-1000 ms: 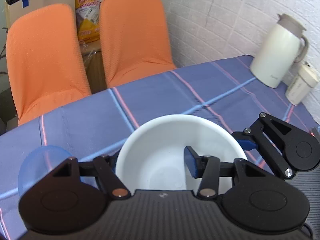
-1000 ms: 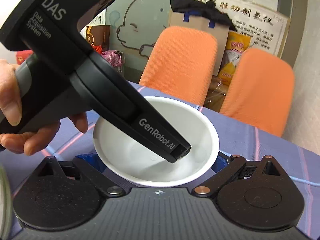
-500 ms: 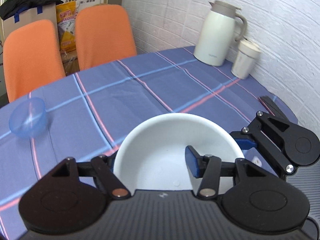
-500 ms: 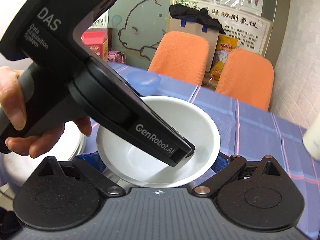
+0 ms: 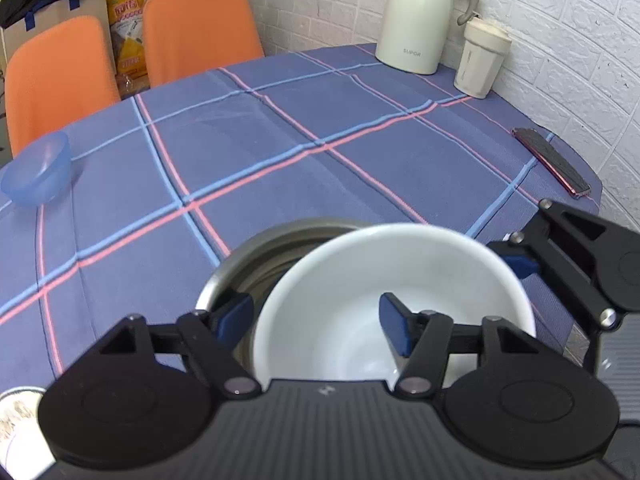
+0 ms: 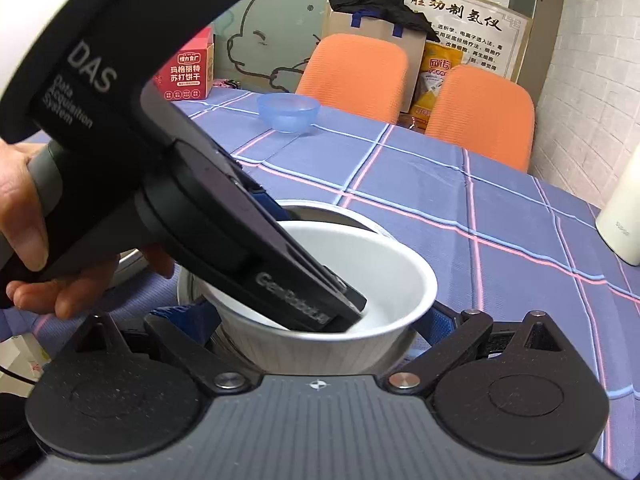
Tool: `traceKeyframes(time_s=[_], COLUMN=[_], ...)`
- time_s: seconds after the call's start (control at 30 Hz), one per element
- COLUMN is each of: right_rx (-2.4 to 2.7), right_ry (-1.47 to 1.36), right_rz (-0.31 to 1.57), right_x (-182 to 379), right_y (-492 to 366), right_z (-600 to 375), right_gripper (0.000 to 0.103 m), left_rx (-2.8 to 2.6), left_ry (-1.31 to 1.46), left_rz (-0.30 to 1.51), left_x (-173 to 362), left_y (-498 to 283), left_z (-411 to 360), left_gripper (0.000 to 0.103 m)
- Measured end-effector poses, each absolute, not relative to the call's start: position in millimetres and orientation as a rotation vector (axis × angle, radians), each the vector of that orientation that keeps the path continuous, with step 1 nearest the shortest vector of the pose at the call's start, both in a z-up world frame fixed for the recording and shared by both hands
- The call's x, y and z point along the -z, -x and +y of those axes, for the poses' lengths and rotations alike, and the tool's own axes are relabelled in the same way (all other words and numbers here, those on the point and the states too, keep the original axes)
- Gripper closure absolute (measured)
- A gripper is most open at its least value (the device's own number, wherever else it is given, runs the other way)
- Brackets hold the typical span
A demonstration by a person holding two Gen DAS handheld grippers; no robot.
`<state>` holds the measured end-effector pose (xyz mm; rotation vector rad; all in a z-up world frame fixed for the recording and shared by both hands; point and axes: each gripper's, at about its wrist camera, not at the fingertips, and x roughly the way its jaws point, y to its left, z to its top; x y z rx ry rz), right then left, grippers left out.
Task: Organize plates and bowls
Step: 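Lower the white bowl into the steel bowl and open the left gripper, then close the left gripper on the rim of the clear blue plastic bowl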
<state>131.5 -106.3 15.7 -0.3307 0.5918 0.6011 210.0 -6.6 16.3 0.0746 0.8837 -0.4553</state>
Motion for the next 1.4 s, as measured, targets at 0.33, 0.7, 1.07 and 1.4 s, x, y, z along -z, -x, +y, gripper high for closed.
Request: traceKeyframes(time_s=[0.33,0.7,1.07,1.4], right_rx=[-0.620,-0.563,-0.559,-0.695], right_ry=[0.202,0.101,0.065,0.208], right_rz=[0.625,0.582,0.608,0.605], right_x=[-26,-29,-32,-53], right_y=[-97,-102,-118,-180], right_z=[-146,-153,-150,-66], right_gripper=[0.016,0.015,0.015,0.015], left_rx=[0.498,0.446,0.356,0.138], left_ry=[-0.002,0.043,0.098,0.160], left_rz=[0.851,0.791,0.780,0.815], left_x=[-42,-67,-72,-61], left_y=[-191,-180,-174,-199], left_z=[24,44,86,185], left_gripper=[0.028,0.028,0.027,0.027])
